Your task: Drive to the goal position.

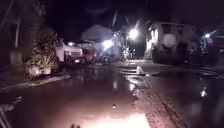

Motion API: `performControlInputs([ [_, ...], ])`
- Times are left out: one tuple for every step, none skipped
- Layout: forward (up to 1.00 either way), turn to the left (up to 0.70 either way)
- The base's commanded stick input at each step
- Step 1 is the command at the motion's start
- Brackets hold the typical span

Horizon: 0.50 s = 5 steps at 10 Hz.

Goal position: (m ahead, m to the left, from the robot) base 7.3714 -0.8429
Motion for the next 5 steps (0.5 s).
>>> performControlInputs([
  [0.00, 0.00],
  [0.00, 0.00],
  [0.00, 0.00],
  [0.00, 0.00],
  [0.47, 0.00],
])
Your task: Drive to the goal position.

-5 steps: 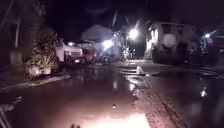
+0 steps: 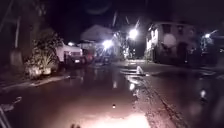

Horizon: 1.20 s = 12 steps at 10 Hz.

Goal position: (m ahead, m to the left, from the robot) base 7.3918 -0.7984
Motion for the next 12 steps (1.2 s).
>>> performControlInputs([
  [0.70, 0.00],
  [0.70, 0.00],
  [0.70, -0.11],
  [0.70, -0.27],
  [0.70, -0.27],
  [0.70, -0.27],
  [0.70, -0.27],
  [0.70, -0.27],
  [0.70, -0.27],
  [0.70, -0.27],
  [0.70, -0.27],
  [0.70, -0.27],
])
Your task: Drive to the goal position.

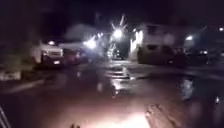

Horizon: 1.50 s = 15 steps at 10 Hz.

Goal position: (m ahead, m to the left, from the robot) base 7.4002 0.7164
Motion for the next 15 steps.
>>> performControlInputs([
  [0.70, -0.27],
  [0.70, -0.27],
  [0.70, -0.09],
  [0.70, 0.00],
  [0.70, 0.00],
  [0.70, 0.00],
  [0.70, 0.00],
  [0.70, 0.00],
  [0.70, 0.00],
  [0.70, 0.00],
  [0.70, 0.00],
  [0.81, 0.00],
  [0.85, 0.00],
  [0.85, 0.00],
  [0.85, 0.00],
])
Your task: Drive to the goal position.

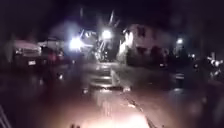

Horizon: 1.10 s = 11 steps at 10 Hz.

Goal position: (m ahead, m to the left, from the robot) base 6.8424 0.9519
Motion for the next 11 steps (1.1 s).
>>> performControlInputs([
  [0.85, 0.00],
  [0.85, 0.00],
  [0.85, 0.00],
  [0.85, 0.00],
  [0.85, 0.00],
  [0.85, 0.00],
  [0.94, 0.00],
  [1.00, 0.00],
  [1.00, 0.00],
  [1.00, 0.00],
  [1.00, 0.00],
])
